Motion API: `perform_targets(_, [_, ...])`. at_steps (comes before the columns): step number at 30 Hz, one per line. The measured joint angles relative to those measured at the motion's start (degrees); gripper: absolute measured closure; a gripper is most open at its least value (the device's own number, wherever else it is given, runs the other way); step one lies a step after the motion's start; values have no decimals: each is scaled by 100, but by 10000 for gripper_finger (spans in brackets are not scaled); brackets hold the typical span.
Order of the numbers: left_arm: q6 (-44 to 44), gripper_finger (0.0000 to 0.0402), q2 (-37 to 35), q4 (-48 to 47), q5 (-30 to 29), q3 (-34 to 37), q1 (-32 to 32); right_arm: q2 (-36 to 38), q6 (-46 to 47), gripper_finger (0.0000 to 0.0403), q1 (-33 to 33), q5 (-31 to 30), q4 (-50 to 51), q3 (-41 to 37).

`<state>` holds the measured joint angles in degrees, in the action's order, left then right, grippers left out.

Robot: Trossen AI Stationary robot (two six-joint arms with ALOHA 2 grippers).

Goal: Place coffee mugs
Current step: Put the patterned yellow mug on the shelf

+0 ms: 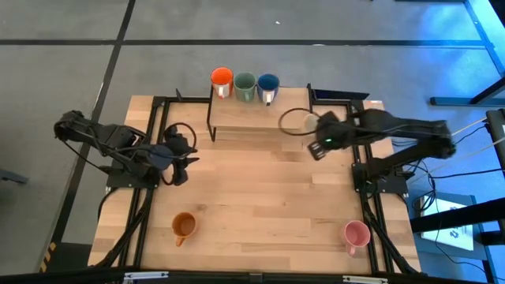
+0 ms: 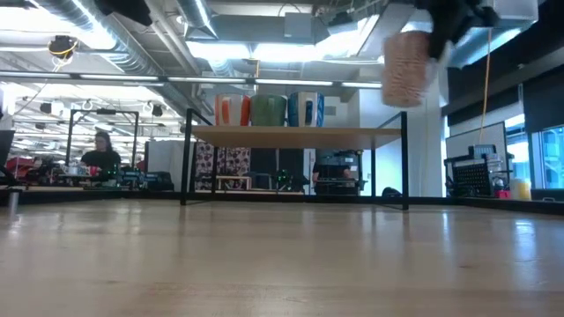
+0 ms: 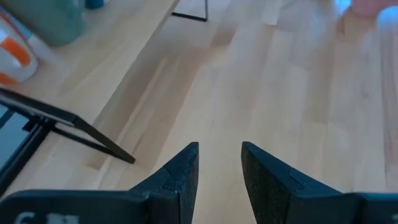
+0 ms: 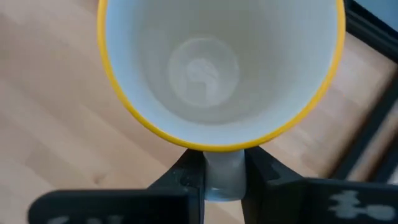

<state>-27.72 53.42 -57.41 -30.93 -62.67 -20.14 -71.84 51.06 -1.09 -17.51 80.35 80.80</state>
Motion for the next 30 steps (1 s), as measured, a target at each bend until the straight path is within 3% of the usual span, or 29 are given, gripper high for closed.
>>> perform_targets(11, [586, 286, -394, -22, -180, 0, -2, -2658, 116, 360, 186, -145, -1025, 2238])
perform_targets(22, [884, 286, -416, -20, -263, 0, -2, -4844, 120, 360, 18, -426, -1250, 5011])
perform_targets(25, [883, 286, -416, -17, -272, 0, -2, -5171, 18, 360, -77, -449, -1494, 5411])
perform_targets(30, [858, 286, -416, 11, -304, 0, -2, -5317, -181, 360, -243, -502, -2004, 5300])
